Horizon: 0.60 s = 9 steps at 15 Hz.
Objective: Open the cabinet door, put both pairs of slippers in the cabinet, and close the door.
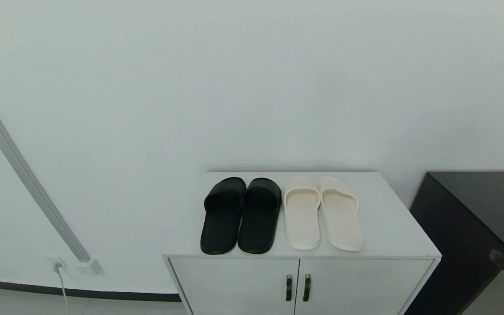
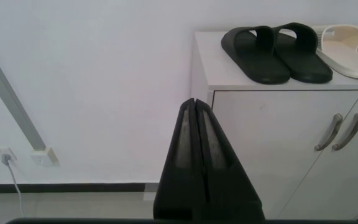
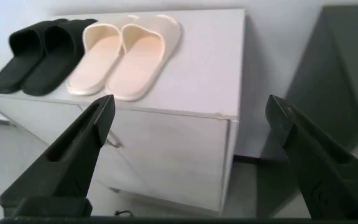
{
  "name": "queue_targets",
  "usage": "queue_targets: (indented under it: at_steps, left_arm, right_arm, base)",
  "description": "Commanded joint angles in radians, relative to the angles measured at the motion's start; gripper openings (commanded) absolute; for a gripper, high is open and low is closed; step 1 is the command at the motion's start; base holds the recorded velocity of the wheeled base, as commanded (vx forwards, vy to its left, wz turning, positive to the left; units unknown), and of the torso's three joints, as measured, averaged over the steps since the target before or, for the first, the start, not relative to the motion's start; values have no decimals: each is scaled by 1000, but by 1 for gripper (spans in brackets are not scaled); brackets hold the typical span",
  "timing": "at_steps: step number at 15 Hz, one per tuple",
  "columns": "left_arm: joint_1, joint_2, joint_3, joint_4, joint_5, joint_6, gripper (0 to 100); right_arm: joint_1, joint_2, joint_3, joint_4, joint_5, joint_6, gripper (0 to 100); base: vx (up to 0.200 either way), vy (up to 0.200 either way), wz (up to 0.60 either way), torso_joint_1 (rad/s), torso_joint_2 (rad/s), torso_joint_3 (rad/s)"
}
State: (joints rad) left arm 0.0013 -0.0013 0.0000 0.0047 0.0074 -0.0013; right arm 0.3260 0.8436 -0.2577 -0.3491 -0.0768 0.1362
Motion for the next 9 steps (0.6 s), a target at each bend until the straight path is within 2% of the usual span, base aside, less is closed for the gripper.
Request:
queue_targets:
  at_steps: [1,2,4,7,9]
  left_arm:
    - [0,1,0,0,0,0,0]
    - [0,1,0,0,0,0,0]
    - [0,1,0,0,0,0,0]
    - [0,1,0,0,0,0,0]
    - [0,1,0,0,2,0,0]
  right_arm:
    - [269,183,-92,-37,-187,97,100]
    - [351,218,-121,-37,-245,122,100]
    - [416,299,-176,-40,-302,143,100]
    - [444,410,-270,-40,-322,145,100]
    - [469,542,-344,-80,-373,177,100]
  base:
    - [0,0,0,0,0,0]
    - [0,0,0,0,0,0]
    - [0,0,0,0,0,0]
    - [0,0,0,0,0,0]
    - [0,0,0,0,0,0]
